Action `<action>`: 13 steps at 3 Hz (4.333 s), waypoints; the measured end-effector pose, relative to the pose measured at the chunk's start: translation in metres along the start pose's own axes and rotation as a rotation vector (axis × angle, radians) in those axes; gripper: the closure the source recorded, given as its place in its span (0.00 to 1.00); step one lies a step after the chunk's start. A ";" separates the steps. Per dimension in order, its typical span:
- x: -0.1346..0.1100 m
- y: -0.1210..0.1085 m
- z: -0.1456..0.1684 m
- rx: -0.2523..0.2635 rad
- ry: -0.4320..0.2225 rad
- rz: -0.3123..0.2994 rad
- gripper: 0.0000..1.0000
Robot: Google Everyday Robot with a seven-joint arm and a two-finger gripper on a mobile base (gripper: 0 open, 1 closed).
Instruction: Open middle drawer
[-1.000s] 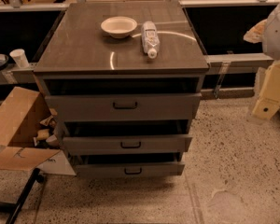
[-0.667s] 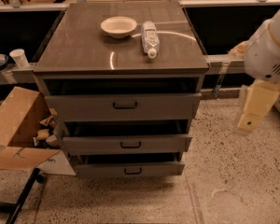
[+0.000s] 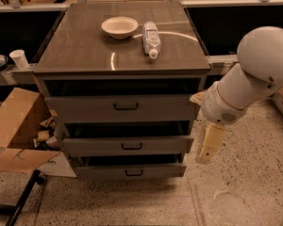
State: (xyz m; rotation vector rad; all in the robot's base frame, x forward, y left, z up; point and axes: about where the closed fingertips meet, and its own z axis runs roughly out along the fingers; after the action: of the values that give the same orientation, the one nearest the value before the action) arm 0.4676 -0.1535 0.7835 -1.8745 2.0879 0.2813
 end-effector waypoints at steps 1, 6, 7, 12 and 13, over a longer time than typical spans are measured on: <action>0.000 0.000 0.000 0.000 0.000 0.000 0.00; 0.040 0.024 0.226 -0.280 -0.005 -0.179 0.00; 0.046 0.009 0.238 -0.255 0.049 -0.184 0.00; 0.114 -0.124 0.363 -0.194 0.091 -0.241 0.19; 0.112 -0.123 0.364 -0.196 0.086 -0.242 0.42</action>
Offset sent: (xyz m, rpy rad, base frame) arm 0.0045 0.0131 -0.0390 -0.0262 0.0649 0.0871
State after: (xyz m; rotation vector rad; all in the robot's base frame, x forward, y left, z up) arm 0.6181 -0.1436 0.4121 -2.2664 1.9192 0.3640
